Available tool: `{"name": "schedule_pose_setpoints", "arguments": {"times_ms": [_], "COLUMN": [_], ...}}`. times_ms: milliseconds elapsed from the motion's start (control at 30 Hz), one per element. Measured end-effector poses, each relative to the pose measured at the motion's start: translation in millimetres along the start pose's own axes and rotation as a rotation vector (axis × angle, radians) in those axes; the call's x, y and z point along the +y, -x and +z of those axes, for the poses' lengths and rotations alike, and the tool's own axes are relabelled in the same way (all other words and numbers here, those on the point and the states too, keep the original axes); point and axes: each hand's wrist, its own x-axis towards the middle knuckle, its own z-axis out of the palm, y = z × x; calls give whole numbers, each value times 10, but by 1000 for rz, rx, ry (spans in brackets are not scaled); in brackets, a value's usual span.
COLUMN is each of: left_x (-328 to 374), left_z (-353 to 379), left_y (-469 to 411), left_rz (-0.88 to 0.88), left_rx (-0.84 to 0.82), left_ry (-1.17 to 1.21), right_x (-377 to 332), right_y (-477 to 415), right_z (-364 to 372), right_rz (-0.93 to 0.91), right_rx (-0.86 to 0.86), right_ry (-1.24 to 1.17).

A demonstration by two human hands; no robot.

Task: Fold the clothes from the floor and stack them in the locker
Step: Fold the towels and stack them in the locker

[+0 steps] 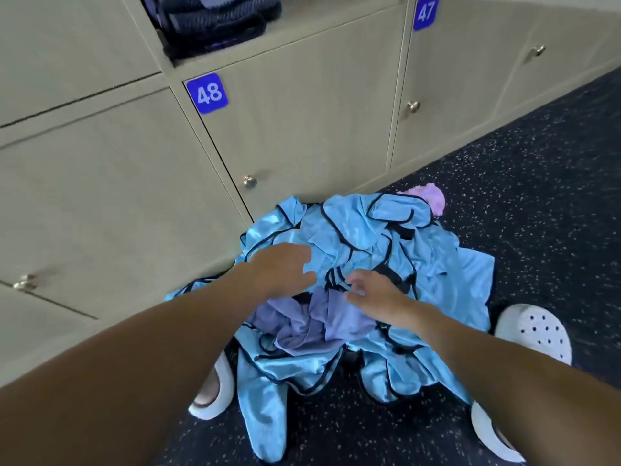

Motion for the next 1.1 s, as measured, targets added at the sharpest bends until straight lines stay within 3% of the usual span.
{"name": "schedule_pose_setpoints", "arguments": {"times_ms": [133,267,467,567,700,833,933,1100], "left_x": [-69,-112,-150,-162,-64,93,85,246], "left_z": [540,1208,1548,1542,1143,433,-117,-1118], "left_y": [1,-87,-148,-270,-329,-338,-260,-32], "left_rz": [-72,-72,-94,-125,-78,-127,17,232], "left_rx": [-60,-151,-93,14,271,167,169,310], "left_ry": [99,150,107,239,630,1148,1136,1275], "right_x": [270,449,473,286,-250,-879,-1300,-1910], "right_y": [83,35,-136,-169,-247,-183,-60,199], "right_z": [331,492,499,265,-278,-897,-1328,-2028], "right_rz": [42,93,81,-1,-144,-301,-355,-431], "right_rx": [-64,15,121,166,285,372,395,505], "right_ry": [73,52,60,-65,-185,-250,-269,-389]}}
